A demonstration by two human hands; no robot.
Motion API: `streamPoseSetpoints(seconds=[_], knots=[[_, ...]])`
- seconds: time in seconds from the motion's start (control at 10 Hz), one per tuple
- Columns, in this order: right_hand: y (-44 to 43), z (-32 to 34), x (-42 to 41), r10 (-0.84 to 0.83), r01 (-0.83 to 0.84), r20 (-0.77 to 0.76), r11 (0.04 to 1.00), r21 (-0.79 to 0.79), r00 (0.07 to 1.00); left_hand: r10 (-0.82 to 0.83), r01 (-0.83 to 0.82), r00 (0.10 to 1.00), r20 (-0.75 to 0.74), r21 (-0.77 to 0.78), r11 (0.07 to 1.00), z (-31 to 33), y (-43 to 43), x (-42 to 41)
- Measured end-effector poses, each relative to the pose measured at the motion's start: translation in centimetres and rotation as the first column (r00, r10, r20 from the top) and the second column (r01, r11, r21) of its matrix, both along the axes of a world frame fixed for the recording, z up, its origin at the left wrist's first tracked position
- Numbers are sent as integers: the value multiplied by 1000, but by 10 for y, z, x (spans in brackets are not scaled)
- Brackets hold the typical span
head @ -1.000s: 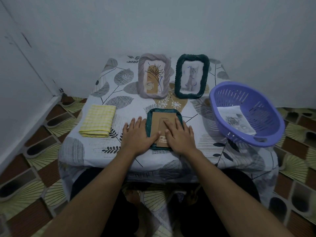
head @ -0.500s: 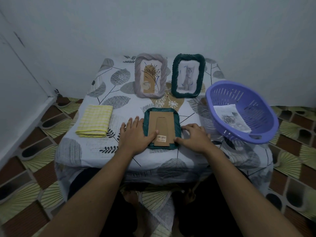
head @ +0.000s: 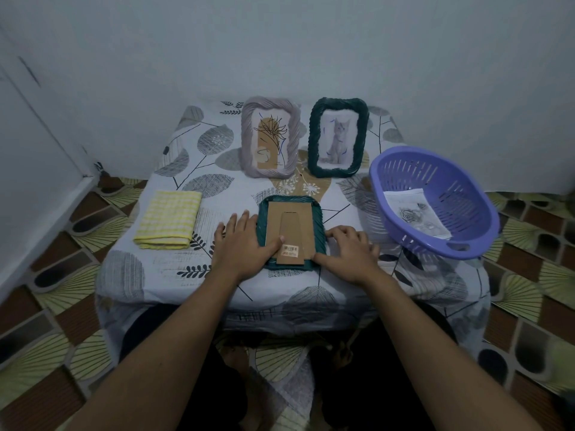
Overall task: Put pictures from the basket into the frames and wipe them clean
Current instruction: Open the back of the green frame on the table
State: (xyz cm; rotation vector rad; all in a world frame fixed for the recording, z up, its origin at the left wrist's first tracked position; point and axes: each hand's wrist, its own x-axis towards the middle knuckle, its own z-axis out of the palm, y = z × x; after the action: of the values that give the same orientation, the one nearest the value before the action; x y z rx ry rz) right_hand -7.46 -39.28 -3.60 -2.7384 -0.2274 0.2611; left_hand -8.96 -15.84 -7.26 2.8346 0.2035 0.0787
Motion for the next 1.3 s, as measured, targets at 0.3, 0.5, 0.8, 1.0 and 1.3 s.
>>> streamPoseSetpoints(seconds=[0.3,0.5,0.8,1.0,1.3], knots=[[7,-6,-1,-46,46,-10,997,60,999,-2,2,1000,1,-17,1000,1,0,0],[4,-10,-5,-38,37,9,997,66,999,-6,6,1000,9,-21,1000,1,0,0],[5,-10,-7,-9,8,28,999,36,1000,-3,3,1000,11,-17,1000,2,1,-1],[15,-8,-10,-56,54,38,997,47,998,-2,3,1000,10,-27,1000,3,0,-2],[19,-2,-9,-113,110,24,991,81,993,17,-14,999,41,-77,997,2,0,-2]])
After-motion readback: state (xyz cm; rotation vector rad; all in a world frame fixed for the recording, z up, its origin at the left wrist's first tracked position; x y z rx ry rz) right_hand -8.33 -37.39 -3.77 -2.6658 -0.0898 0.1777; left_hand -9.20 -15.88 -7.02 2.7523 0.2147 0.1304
